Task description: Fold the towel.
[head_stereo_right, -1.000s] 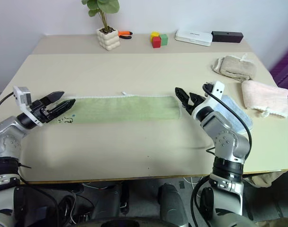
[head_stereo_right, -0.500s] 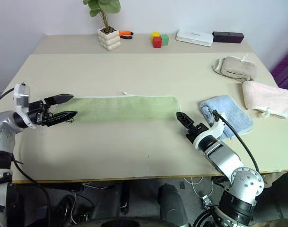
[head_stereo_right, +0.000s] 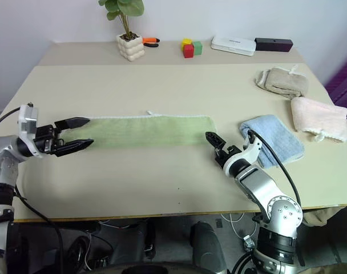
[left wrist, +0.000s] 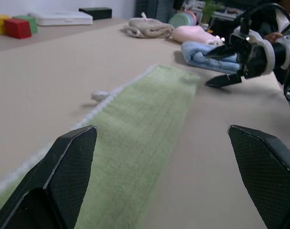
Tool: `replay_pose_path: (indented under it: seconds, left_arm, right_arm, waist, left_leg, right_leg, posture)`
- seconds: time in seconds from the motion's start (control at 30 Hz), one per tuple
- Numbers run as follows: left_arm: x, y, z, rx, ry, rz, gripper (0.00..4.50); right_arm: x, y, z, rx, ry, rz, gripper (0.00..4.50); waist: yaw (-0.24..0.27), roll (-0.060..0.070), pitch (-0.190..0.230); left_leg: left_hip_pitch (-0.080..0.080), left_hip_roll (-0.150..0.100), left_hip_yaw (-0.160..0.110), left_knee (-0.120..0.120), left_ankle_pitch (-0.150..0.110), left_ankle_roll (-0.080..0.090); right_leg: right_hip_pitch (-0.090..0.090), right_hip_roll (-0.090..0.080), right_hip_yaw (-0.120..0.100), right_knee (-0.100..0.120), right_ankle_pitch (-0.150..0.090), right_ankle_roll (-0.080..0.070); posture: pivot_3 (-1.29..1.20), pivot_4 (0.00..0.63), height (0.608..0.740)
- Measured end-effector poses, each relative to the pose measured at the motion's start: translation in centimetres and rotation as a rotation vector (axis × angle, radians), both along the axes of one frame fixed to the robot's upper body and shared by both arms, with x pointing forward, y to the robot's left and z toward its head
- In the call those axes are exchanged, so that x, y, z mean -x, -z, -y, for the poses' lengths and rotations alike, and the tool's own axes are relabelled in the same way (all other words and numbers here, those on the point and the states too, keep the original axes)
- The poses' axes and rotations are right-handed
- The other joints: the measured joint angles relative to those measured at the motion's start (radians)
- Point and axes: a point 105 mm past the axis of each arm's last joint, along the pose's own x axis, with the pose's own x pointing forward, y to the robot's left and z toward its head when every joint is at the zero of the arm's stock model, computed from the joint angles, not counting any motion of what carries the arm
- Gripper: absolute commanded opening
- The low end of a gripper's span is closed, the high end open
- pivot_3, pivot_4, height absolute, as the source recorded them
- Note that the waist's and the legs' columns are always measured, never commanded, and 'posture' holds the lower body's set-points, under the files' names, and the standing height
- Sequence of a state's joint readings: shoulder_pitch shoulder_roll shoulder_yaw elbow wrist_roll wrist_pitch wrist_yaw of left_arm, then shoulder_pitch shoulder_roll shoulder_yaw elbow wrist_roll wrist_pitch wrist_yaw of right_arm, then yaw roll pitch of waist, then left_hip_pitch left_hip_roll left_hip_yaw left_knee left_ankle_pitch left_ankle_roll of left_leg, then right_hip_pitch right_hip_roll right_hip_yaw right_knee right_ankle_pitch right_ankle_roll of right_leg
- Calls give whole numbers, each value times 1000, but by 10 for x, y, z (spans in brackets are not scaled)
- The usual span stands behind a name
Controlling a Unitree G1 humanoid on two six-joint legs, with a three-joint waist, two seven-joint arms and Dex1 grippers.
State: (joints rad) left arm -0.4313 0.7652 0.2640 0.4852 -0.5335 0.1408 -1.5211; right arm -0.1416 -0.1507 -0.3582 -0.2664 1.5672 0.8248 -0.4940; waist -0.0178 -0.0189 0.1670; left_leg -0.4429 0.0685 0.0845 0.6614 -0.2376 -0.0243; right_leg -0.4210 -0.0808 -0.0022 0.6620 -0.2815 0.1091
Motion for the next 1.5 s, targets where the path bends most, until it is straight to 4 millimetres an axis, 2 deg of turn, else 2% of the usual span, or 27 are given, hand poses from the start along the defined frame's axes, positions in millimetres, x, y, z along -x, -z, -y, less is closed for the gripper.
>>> replay_pose_path:
  seconds: [0.33, 0.43, 0.6, 0.67, 1.0, 1.13, 1.33, 1.4, 1.5]
  left_arm:
    - [3, -3, 0, -14, -21, 27, 4500]
    - [2, -5, 0, -14, -30, 36, 4500]
    - [2, -5, 0, -16, -36, 35, 4500]
    - [2, -5, 0, -16, -39, 36, 4500]
    - [1, -6, 0, -15, -43, 39, 4500]
    - [1, -6, 0, -15, -45, 40, 4500]
    - [1, -5, -2, -13, -50, 38, 4500]
    - [1, -4, -2, -12, -52, 37, 4500]
    - [0, -4, -3, -13, -57, 45, 4500]
  right_arm:
    - [-17, 0, -6, -16, 12, 11, 4470]
    - [-20, 3, -6, -24, 32, 2, 3658]
    - [-23, 15, -4, -21, 63, -40, 1141]
    - [-26, 7, -6, -29, 63, -14, 162]
    - [-30, 4, -1, 20, 83, 9, 68]
    - [-29, 2, 23, 174, 85, 17, 68]
    - [-16, -1, 54, 279, 100, 9, 68]
    - [-15, -5, 52, 300, 79, 27, 68]
    - [-15, -21, 33, 477, -60, 127, 68]
  waist:
    - [-1, -1, -1]
    - [-1, -1, -1]
    - [-1, -1, -1]
    - [-3, -2, -1]
    - [1, -4, -2]
    - [7, -3, -2]
    - [2, -3, -2]
    - [0, -3, -2]
    - [0, -2, -2]
  left_leg:
    - [0, 0, 0, 0, 0, 0]
    - [0, 0, 0, 0, 0, 0]
    - [0, 0, 0, 0, 0, 0]
    - [0, 0, 0, 0, 0, 0]
    - [0, 0, 0, 0, 0, 0]
    - [0, 0, 0, 0, 0, 0]
    - [0, 0, 0, 0, 0, 0]
    - [0, 0, 0, 0, 0, 0]
    - [0, 0, 0, 0, 0, 1]
  right_leg:
    - [0, 0, 0, 0, 0, 0]
    - [0, 0, 0, 0, 0, 0]
    - [0, 0, 0, 0, 0, 0]
    - [0, 0, 0, 0, 0, 0]
    - [1, 0, 0, 0, 0, 0]
    - [1, -1, 0, -1, 0, 0]
    - [0, 0, 0, -1, 0, 0]
    - [0, 0, 0, -1, 0, 0]
    - [-1, 0, 0, -1, 0, 0]
  posture:
    - [0, 150, 735]
    - [0, 150, 735]
    - [0, 150, 735]
    - [0, 150, 735]
    - [0, 150, 735]
    - [0, 150, 735]
    - [0, 150, 735]
    - [0, 150, 735]
    - [0, 150, 735]
